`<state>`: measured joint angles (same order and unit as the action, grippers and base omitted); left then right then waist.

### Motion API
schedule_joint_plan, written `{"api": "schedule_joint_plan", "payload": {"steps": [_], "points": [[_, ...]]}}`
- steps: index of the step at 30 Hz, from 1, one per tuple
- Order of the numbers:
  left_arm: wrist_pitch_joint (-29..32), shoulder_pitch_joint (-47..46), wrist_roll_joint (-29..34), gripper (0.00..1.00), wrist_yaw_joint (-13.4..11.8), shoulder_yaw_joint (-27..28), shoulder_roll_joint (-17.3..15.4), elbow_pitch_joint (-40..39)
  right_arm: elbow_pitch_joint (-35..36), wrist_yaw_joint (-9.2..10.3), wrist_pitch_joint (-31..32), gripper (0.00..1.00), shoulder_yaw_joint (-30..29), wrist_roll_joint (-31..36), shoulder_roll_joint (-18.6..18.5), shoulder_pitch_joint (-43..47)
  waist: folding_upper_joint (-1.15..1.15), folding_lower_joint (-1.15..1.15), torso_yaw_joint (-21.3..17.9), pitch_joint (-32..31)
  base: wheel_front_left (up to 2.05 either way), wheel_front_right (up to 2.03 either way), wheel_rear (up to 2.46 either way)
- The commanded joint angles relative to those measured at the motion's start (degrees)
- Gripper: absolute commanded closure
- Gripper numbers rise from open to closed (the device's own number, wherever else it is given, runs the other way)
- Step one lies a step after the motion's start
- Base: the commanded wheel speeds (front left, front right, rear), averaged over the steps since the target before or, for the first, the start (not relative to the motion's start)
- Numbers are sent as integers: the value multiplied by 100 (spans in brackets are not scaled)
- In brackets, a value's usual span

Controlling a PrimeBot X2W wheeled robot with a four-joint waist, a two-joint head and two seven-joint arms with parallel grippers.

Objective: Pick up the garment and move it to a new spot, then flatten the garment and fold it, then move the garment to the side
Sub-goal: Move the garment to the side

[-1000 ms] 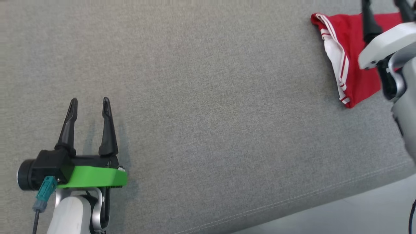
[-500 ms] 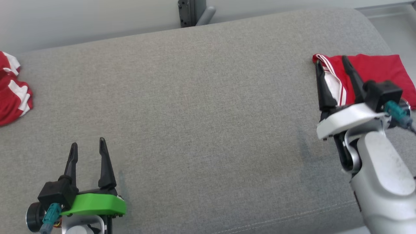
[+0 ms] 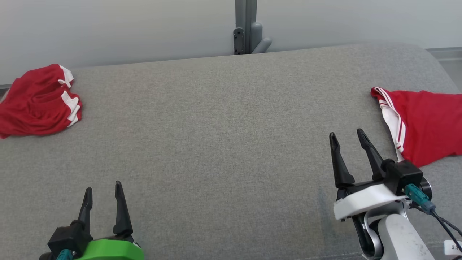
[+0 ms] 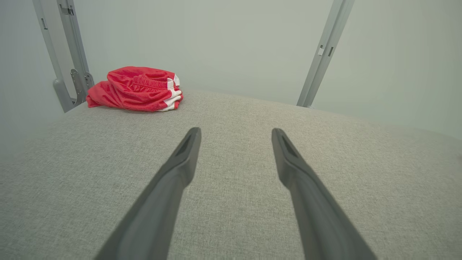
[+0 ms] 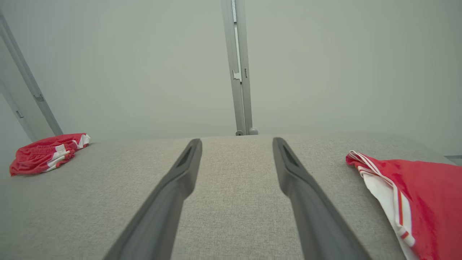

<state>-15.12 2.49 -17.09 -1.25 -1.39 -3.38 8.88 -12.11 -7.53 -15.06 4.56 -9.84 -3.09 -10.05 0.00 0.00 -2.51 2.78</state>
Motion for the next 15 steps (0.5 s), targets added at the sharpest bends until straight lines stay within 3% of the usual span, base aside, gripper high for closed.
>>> {"api": "schedule_joint_plan", "payload": {"steps": [1,15], "points": [[0,52,56,0,46,5,6,26,104,8,-12,0,-50,58,2,166,0,0,100,-55,0,0,0],[-1,-46,160,0,104,-52,41,69,128,7,-13,0,28,-267,14,547,0,0,216,-180,0,0,0]]}}
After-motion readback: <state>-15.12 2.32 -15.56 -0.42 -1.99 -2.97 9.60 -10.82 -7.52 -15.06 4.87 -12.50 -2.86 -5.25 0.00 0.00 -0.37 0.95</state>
